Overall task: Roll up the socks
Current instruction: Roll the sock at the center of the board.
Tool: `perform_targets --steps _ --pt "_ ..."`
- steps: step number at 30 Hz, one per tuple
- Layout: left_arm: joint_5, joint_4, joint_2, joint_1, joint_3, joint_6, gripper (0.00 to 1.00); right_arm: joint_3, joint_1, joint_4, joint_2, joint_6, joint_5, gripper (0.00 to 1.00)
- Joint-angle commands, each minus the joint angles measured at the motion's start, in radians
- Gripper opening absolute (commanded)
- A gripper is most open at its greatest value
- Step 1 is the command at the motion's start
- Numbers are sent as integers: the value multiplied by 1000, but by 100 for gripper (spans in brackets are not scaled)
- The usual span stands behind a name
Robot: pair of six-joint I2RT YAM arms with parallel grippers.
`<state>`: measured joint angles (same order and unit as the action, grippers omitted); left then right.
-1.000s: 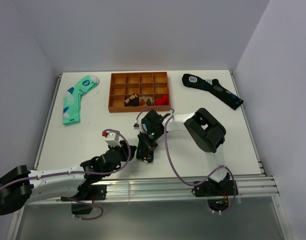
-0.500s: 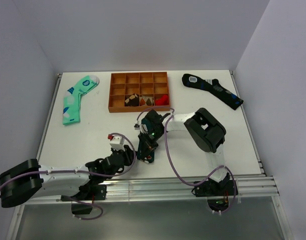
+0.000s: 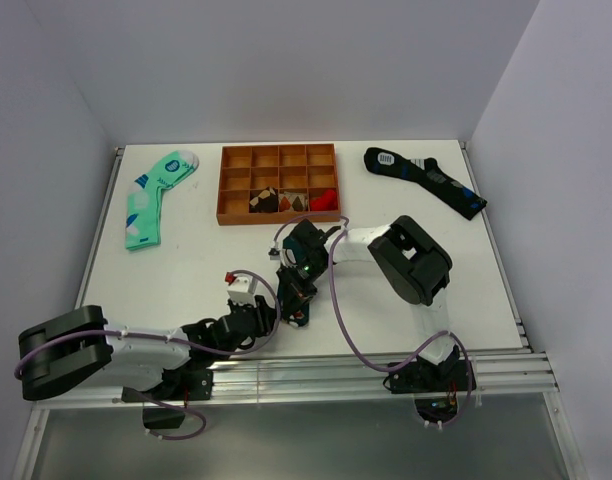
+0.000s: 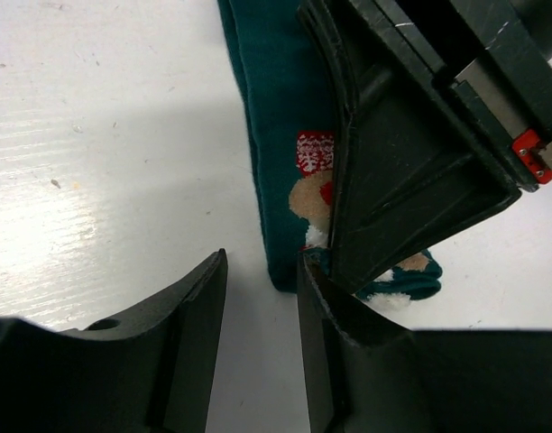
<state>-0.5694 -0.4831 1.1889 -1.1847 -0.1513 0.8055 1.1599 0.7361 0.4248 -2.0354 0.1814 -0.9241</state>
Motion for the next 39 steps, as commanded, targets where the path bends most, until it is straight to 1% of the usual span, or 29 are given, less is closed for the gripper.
perform_targets --steps 1,3,5,7,10,15,16,24,34,38,39 --pt "14 -86 3 -10 -2 -3 44 27 -4 29 -26 -23 44 13" --pt "19 -103 -17 -12 19 6 45 27 -6 31 -28 -23 47 13" --pt "28 -120 -41 -10 32 0 48 30 -6 34 -31 -25 45 13" --pt "23 -97 -52 -12 30 4 49 30 -6 35 -35 -28 48 13" --pt "19 -68 -26 -12 3 -11 48 35 -6 37 -42 -28 48 13" --pt "22 -78 6 -12 -13 -6 47 40 -4 45 -46 -31 53 13" --pt "13 -57 20 -12 -22 -3 46 43 -6 46 -48 -34 53 13" --pt "17 -55 49 -12 -51 -15 48 37 -6 49 -51 -37 59 12" --pt "-3 8 135 -12 -109 -2 46 37 -4 55 -59 -46 57 12" --pt "-7 18 173 -12 -131 15 43 35 -6 58 -59 -49 59 12" --pt "-7 17 179 -12 -129 17 40 35 -6 60 -59 -49 57 12"
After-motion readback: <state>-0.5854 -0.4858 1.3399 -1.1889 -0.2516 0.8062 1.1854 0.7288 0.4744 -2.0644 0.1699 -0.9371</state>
